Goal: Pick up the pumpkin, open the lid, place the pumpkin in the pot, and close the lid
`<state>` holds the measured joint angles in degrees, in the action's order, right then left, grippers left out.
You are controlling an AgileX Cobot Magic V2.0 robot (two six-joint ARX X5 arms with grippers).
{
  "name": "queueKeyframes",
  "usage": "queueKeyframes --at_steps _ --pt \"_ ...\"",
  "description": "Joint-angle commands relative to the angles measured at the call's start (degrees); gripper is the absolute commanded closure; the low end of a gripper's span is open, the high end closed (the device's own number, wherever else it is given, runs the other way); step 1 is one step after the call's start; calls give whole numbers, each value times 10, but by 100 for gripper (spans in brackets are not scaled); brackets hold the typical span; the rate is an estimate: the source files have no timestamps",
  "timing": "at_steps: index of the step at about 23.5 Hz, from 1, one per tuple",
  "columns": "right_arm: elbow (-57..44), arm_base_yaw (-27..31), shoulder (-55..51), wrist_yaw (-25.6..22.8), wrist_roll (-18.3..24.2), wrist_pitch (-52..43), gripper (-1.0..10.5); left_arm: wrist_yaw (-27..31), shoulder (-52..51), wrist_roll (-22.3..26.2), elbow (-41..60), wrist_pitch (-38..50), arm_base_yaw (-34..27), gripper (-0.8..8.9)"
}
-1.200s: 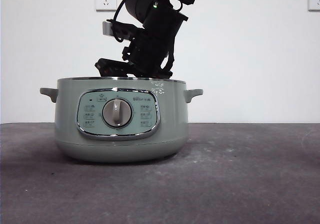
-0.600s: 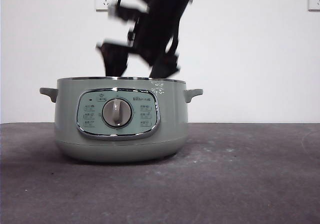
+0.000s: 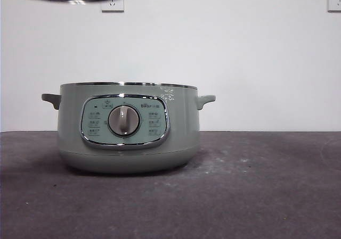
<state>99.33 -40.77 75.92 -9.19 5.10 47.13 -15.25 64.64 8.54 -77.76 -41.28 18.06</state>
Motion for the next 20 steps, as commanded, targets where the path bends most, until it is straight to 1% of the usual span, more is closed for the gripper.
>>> queueKeyframes --at_steps 1,10,20 --pt "0 0 -26 1 -14 22 380 -13 30 7 -3 53 9 822" --pt "0 0 -79 1 -21 77 380 -13 141 7 -3 144 40 822" --pt "0 0 -82 1 -27 113 380 -13 227 8 -3 202 44 822"
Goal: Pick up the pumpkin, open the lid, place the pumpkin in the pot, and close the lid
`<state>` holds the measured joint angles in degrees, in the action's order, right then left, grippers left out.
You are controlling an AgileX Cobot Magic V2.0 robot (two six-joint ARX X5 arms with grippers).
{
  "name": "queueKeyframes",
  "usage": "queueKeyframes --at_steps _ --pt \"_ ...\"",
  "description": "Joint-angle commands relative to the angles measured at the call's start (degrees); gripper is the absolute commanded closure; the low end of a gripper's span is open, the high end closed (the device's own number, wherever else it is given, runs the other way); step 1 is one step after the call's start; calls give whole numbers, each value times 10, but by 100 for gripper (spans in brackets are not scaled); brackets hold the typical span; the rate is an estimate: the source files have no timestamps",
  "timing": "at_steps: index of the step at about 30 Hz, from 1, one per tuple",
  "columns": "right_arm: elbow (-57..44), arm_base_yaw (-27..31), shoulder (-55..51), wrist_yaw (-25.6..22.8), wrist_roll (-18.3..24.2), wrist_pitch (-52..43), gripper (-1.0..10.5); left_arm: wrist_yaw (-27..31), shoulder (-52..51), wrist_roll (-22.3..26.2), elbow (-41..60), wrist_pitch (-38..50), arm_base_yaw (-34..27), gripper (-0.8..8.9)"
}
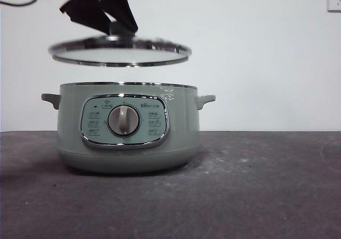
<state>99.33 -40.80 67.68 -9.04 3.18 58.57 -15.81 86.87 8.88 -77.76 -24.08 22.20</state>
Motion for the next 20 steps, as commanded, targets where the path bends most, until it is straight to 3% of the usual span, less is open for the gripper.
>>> queueKeyframes --at_steps 1,20 --pt "0 0 0 0 -8 -1 380 -7 10 4 -3 31 3 822" --pt "0 0 0 -1 -8 -1 380 -5 64 9 -3 42 8 822"
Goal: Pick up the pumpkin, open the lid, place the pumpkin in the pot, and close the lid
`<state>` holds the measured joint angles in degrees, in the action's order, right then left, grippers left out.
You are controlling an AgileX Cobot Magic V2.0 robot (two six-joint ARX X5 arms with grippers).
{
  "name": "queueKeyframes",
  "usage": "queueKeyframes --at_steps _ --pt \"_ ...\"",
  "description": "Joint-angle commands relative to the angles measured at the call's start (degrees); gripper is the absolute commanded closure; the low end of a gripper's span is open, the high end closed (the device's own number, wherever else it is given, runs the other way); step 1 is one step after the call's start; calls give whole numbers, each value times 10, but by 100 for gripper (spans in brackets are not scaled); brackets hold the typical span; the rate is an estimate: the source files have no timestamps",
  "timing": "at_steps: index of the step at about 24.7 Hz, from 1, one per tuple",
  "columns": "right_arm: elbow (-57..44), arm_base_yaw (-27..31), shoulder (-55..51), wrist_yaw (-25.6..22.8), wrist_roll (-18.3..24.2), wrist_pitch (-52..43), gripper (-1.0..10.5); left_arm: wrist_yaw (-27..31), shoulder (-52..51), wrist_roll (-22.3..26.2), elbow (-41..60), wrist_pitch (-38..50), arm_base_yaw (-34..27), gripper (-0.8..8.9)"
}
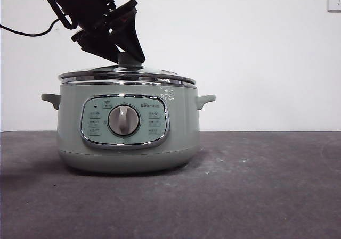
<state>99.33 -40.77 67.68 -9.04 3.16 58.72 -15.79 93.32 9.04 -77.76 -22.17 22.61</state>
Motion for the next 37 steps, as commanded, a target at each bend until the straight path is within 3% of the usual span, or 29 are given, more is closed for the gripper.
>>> queueKeyframes --at_steps 1,14,16,19,21,27,33,37 --pt "0 0 0 -1 -8 -3 380 -6 0 8 -3 23 3 822" --pt "0 0 0 0 -8 3 381 12 0 13 -3 -4 3 803" --pt "0 0 0 0 -8 3 381 12 0 13 -3 -10 3 701" --pt "0 0 0 1 -8 6 380 12 -1 13 -3 -11 3 409" --pt "0 0 0 1 -8 13 380 12 -1 13 -3 -12 3 331" --pt "0 0 0 7 -14 56 381 11 -14 12 -3 -25 3 334" --pt "0 0 0 79 -29 84 383 10 -58 13 -3 -55 3 334" --pt "0 0 2 123 -33 117 383 5 -131 13 -3 -137 3 335"
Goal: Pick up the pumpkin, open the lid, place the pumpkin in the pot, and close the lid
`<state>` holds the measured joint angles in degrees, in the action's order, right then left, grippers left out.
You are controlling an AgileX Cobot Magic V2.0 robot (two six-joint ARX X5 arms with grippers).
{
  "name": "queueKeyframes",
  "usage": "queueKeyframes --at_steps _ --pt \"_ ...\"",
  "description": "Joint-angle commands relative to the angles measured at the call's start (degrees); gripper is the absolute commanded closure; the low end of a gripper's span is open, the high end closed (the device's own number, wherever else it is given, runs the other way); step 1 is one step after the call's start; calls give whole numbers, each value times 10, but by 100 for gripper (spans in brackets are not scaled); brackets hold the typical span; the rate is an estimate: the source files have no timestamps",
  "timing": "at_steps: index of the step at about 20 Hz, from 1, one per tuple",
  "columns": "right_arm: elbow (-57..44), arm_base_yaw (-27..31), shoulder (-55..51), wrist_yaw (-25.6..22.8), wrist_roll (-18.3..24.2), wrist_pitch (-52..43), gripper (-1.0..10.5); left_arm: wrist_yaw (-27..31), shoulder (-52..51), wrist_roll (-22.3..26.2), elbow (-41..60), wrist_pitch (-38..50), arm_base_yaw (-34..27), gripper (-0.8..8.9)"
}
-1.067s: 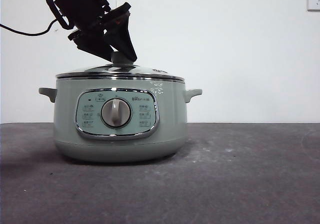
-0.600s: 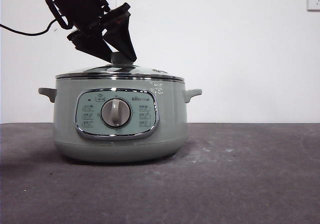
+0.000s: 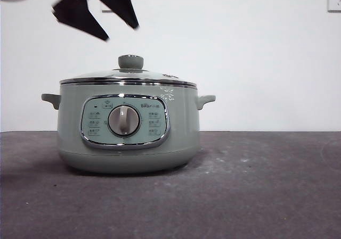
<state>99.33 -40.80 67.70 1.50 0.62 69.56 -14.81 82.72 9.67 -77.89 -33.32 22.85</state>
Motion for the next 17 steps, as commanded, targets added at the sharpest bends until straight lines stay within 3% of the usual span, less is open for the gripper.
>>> queueKeyframes --at_steps 1,6,8,11,12,17 --pt "0 0 3 36 -8 18 383 -9 -52 6 -2 -57 1 341" --pt "0 -1 3 76 -8 52 385 -81 -169 -9 -2 -181 1 359" --pt "0 -1 3 76 -8 70 458 -81 -205 -9 -2 -219 1 522" --pt "0 -1 4 76 -7 89 791 -82 -240 -9 -2 -260 1 836" --pt "0 -1 4 77 -5 90 952 -82 -249 -9 -2 -273 1 822" --pt "0 0 4 90 -2 85 946 -81 -258 -9 -2 -300 1 821"
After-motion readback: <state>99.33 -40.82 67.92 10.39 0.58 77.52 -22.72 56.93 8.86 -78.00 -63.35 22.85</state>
